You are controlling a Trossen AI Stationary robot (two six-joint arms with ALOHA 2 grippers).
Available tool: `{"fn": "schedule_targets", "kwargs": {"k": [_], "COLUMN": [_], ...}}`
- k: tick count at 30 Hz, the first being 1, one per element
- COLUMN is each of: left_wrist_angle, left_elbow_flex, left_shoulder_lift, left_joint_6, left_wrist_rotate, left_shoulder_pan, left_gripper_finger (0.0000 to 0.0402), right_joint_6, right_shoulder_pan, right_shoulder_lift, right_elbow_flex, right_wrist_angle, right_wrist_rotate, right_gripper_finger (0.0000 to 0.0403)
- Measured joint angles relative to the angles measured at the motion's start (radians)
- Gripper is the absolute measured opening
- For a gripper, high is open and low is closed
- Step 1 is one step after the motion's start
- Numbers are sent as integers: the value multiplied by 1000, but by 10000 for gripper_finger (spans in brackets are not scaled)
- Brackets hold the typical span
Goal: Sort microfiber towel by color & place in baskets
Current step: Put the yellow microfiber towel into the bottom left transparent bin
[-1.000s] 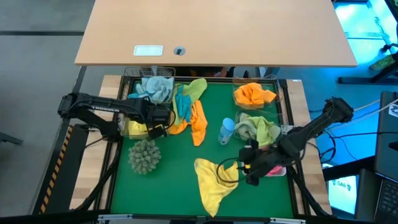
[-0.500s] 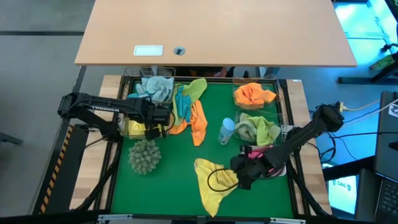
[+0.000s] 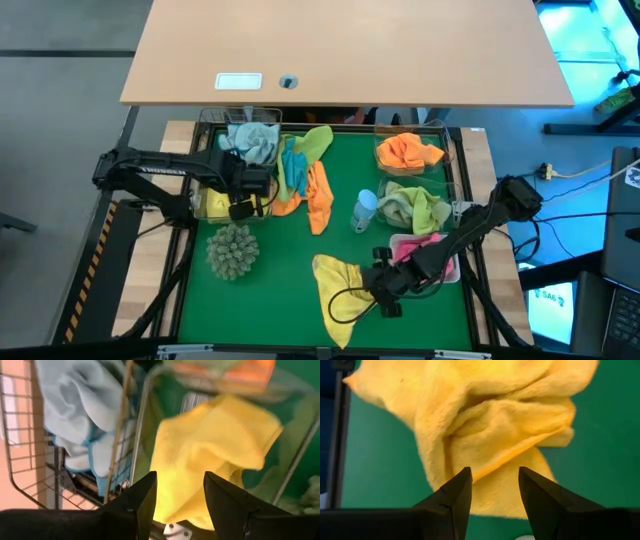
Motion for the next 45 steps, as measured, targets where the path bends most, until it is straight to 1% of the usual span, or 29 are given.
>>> {"fn": "schedule_targets", "kwargs": {"k": [3,6,10,14,18,23,25,29,34,39,42,45], "left_wrist_angle": [-1,44,166,263,306,304,304,304,314,373,421,465], "left_elbow_flex": [59,106,119,119,119,119,119,119,119,119,119,119], "left_shoulder_lift": [-2,-2,-2,4,4,4,4,4,4,4,4,4], "left_joint_6": [-2,-3,-3,2,4,4,4,4,3,4,4,4], "left_wrist_rotate": [3,53,145,201,209,208,209,208,208,208,209,209], "left_shoulder_pan": [-1,-1,-2,-6,-16,-34,-42,-59,-84,-114,-130,-150], "left_gripper_finger": [157,157,157,157,157,157,157,157,157,157,157,157], "right_joint_6": [5,6,6,5,5,6,6,6,6,-1,-24,-25], "right_shoulder_pan": [0,0,0,3,24,64,83,111,117,117,118,117], "right_shoulder_lift": [0,0,0,0,-1,-1,-1,18,93,147,147,147], "right_elbow_flex": [0,0,0,0,0,-3,-3,-3,-3,-3,-3,-3], "right_wrist_angle": [1,4,5,14,33,33,36,84,91,109,126,126], "right_wrist_rotate": [-54,-93,-77,-79,-96,-95,-84,-21,-6,74,106,115], "right_gripper_finger": [163,163,163,163,163,163,163,163,163,162,148,115]}}
